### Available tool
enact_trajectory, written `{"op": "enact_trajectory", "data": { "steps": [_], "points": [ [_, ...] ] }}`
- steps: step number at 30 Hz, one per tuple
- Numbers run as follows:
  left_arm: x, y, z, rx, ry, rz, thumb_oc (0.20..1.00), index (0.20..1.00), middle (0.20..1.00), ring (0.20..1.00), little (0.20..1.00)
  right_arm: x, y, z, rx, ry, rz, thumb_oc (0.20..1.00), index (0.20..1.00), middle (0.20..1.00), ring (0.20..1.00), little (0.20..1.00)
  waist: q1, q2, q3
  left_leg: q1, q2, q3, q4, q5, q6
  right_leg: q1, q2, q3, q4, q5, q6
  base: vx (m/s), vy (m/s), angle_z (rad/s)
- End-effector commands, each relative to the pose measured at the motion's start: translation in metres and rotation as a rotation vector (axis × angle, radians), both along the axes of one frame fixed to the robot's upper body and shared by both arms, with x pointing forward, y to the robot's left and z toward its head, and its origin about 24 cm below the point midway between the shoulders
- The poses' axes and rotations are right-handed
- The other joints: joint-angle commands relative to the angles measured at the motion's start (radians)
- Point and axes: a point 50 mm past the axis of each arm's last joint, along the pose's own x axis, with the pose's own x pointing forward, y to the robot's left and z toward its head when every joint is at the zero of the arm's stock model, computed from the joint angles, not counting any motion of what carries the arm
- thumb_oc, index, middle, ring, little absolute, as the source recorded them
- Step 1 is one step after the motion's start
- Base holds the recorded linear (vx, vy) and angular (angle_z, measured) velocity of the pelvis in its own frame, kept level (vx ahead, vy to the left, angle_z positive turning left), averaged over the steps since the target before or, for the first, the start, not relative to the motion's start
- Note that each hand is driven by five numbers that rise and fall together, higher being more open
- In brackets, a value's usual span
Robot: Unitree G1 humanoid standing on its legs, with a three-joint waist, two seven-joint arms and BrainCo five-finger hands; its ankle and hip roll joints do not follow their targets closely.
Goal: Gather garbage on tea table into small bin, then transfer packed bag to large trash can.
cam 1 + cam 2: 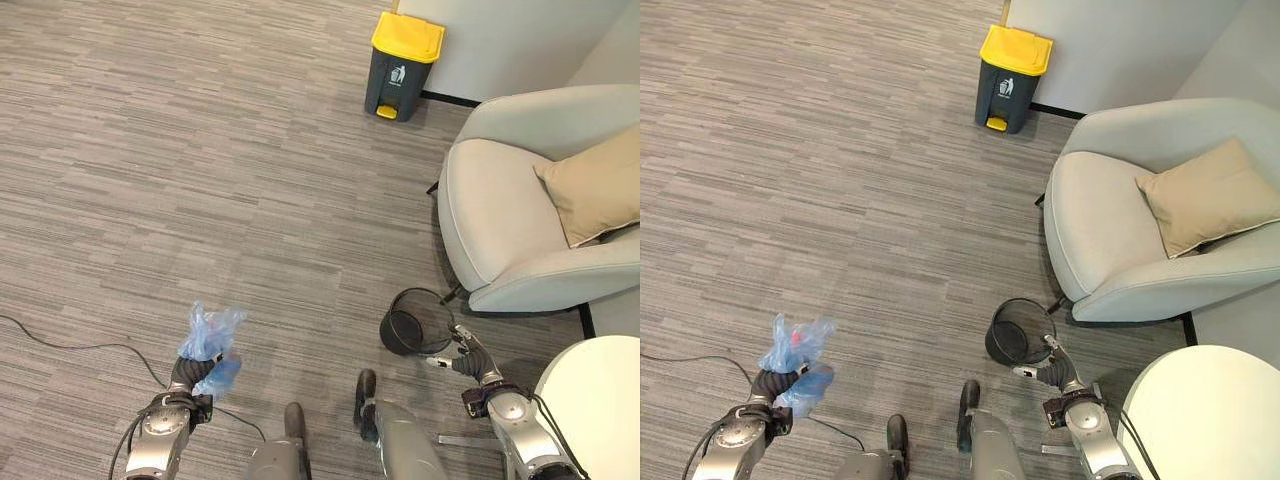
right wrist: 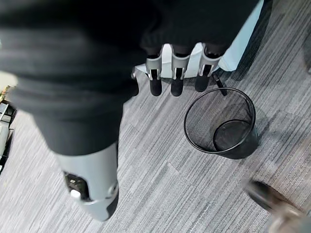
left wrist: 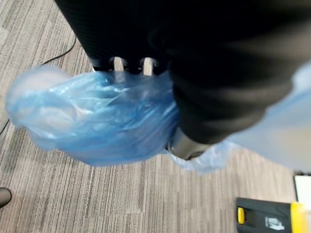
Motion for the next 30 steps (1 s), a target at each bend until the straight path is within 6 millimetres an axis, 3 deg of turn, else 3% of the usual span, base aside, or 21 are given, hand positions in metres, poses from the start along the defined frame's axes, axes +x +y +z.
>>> {"op": "enact_trajectory", "data": {
  "steps": [1,4,7,8,10,12,15,17,18,20,23,28,30],
  "points": [
    [0.007,-0.003,0.014,0.046,-0.084,-0.071,0.200,0.200,0.200,0.200,0.200,0.002,-0.005,0.009,-0.017,-0.062,0.007,1.000,1.000,1.000,1.000,1.000,-0.034,0.014,-0.027,0.096,-0.031,-0.092,0.046,-0.175,-0.058,0.045,0.019,-0.019,-0.017,0.039,0.024,0.60,-0.187,0.61],
    [0.000,-0.007,0.008,0.027,-0.058,-0.078,0.200,0.200,0.200,0.200,0.200,-0.008,-0.011,0.005,-0.028,-0.042,-0.013,1.000,1.000,1.000,1.000,1.000,-0.060,0.020,-0.070,0.124,0.005,-0.099,0.102,-0.218,-0.103,0.095,0.026,-0.010,-0.007,0.021,-0.006,0.46,-0.199,0.76],
    [-0.001,-0.010,0.007,0.018,-0.051,-0.094,0.200,0.200,0.200,0.200,0.200,-0.010,-0.016,0.004,-0.041,-0.031,-0.019,1.000,1.000,1.000,1.000,1.000,-0.075,0.021,-0.083,0.077,0.059,-0.066,0.269,-0.150,-0.140,0.163,0.047,-0.031,-0.027,-0.005,-0.033,0.29,-0.161,0.44],
    [0.000,-0.010,0.007,0.019,-0.052,-0.093,0.200,0.200,0.200,0.200,0.200,-0.010,-0.018,0.005,-0.043,-0.035,-0.026,1.000,1.000,1.000,1.000,1.000,-0.079,0.016,-0.088,0.063,0.068,-0.058,0.302,-0.113,-0.146,0.194,0.062,-0.035,-0.050,-0.015,-0.043,0.27,-0.113,0.21],
    [0.003,-0.011,0.007,0.019,-0.054,-0.094,0.200,0.200,0.200,0.200,0.200,-0.010,-0.020,0.003,-0.051,-0.025,-0.028,1.000,1.000,1.000,1.000,1.000,-0.074,0.011,-0.082,0.013,0.081,-0.051,0.352,-0.097,-0.138,0.230,0.070,-0.019,-0.058,-0.040,-0.055,0.23,-0.069,-0.17],
    [0.006,-0.012,0.008,0.022,-0.055,-0.105,0.200,0.200,0.200,0.200,0.200,-0.008,-0.023,0.006,-0.057,-0.037,-0.036,1.000,1.000,1.000,1.000,1.000,-0.075,-0.007,-0.085,-0.038,0.087,-0.034,0.285,-0.127,-0.123,0.256,0.058,-0.003,-0.074,-0.053,-0.048,0.25,-0.002,-0.37],
    [0.008,-0.011,0.010,0.032,-0.061,-0.115,0.200,0.200,0.200,0.200,0.200,-0.007,-0.026,0.007,-0.060,-0.040,-0.044,1.000,1.000,1.000,1.000,1.000,-0.067,-0.015,-0.076,-0.101,0.092,-0.032,0.265,-0.116,-0.128,0.281,0.053,0.008,-0.082,-0.062,-0.046,0.16,0.034,-0.14],
    [0.012,-0.010,0.013,0.050,-0.069,-0.120,0.200,0.200,0.200,0.200,0.200,-0.008,-0.026,0.005,-0.061,-0.035,-0.058,1.000,1.000,1.000,1.000,1.000,-0.051,-0.014,-0.066,-0.178,0.106,-0.046,0.194,-0.017,-0.153,0.315,0.059,0.023,-0.096,-0.075,-0.044,0.15,0.092,-0.29],
    [0.012,-0.010,0.013,0.050,-0.069,-0.121,0.200,0.200,0.200,0.200,0.200,-0.008,-0.026,0.005,-0.061,-0.036,-0.058,1.000,1.000,1.000,1.000,1.000,-0.051,-0.015,-0.065,-0.176,0.105,-0.046,0.191,-0.015,-0.153,0.316,0.059,0.023,-0.096,-0.075,-0.045,0.20,0.136,-0.25],
    [0.014,-0.011,0.015,0.048,-0.080,-0.121,0.200,0.200,0.200,0.200,0.200,-0.011,-0.026,0.001,-0.060,-0.016,-0.072,1.000,1.000,1.000,1.000,1.000,-0.029,-0.007,-0.059,-0.226,0.120,-0.079,0.137,0.058,-0.172,0.358,0.062,0.042,-0.094,-0.102,-0.041,0.30,0.280,-0.16],
    [0.015,-0.015,0.016,0.041,-0.088,-0.133,0.200,0.200,0.200,0.200,0.200,-0.011,-0.025,0.000,-0.066,-0.012,-0.066,1.000,1.000,1.000,1.000,1.000,-0.027,0.000,-0.069,-0.197,0.105,-0.101,0.098,0.049,-0.166,0.378,0.054,0.063,-0.075,-0.123,-0.026,0.31,0.327,-0.39],
    [0.023,0.001,0.029,0.092,-0.126,-0.098,0.200,0.200,0.200,0.200,0.200,0.007,-0.003,0.004,-0.024,-0.046,-0.028,1.000,1.000,1.000,1.000,1.000,0.005,-0.033,-0.067,-0.178,0.061,-0.040,0.162,-0.034,-0.082,0.310,-0.017,0.112,0.125,-0.097,0.014,0.25,0.357,-0.47],
    [0.022,0.003,0.030,0.094,-0.129,-0.090,0.200,0.200,0.200,0.200,0.200,0.009,0.001,0.005,-0.010,-0.053,-0.022,1.000,1.000,1.000,1.000,1.000,0.009,-0.037,-0.064,-0.153,0.054,-0.026,0.156,-0.051,-0.070,0.274,-0.010,0.105,0.160,-0.073,0.016,0.23,0.218,-0.42]
  ]
}}
